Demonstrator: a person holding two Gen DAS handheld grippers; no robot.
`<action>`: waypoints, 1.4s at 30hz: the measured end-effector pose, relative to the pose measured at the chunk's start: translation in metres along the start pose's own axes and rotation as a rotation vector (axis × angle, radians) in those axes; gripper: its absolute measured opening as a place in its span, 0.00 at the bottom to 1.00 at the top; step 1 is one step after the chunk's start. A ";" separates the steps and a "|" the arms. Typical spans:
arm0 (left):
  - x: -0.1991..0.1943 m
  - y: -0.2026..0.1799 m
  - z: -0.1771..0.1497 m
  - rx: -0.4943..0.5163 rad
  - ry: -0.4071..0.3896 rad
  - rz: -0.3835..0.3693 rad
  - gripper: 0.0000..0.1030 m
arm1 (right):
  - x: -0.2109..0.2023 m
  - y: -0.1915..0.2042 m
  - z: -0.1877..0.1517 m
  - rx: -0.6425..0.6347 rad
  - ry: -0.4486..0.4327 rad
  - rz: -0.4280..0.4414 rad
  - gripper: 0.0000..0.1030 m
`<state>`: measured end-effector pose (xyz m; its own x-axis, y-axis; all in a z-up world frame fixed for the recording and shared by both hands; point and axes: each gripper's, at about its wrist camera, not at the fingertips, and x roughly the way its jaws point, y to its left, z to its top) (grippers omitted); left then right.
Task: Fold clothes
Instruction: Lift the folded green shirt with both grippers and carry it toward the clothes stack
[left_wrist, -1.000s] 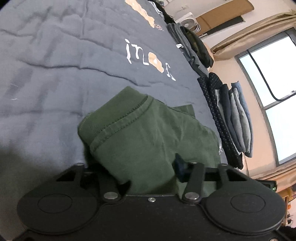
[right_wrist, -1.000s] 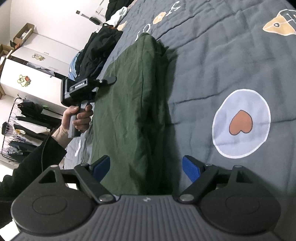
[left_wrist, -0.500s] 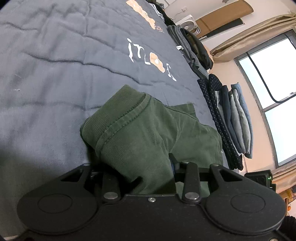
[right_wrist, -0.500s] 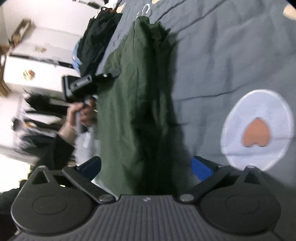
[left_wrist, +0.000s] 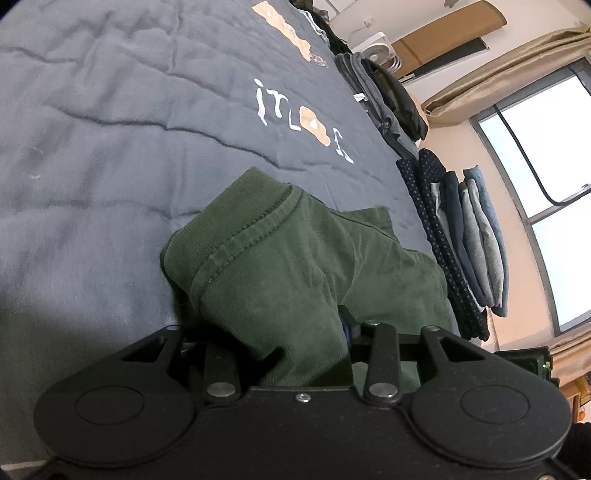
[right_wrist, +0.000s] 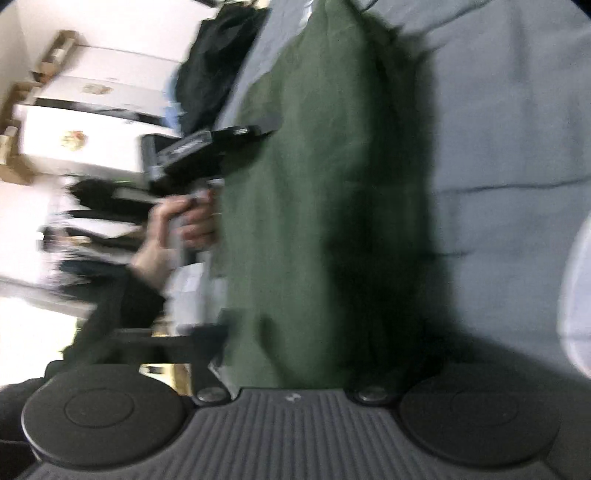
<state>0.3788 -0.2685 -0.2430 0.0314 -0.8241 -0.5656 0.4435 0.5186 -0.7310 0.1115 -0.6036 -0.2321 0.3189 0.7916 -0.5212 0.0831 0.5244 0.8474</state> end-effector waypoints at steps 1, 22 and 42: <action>-0.001 -0.002 0.000 0.007 -0.004 0.007 0.35 | -0.001 0.001 -0.002 -0.003 -0.011 -0.020 0.16; -0.082 -0.152 -0.015 0.211 -0.145 0.090 0.23 | -0.053 0.068 -0.024 -0.089 -0.115 0.102 0.14; -0.074 -0.361 -0.081 0.380 -0.320 0.110 0.23 | -0.195 0.087 -0.070 -0.272 -0.188 0.117 0.14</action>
<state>0.1438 -0.3764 0.0315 0.3428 -0.8286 -0.4426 0.7145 0.5358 -0.4498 -0.0096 -0.6903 -0.0634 0.4819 0.7931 -0.3726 -0.2109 0.5176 0.8292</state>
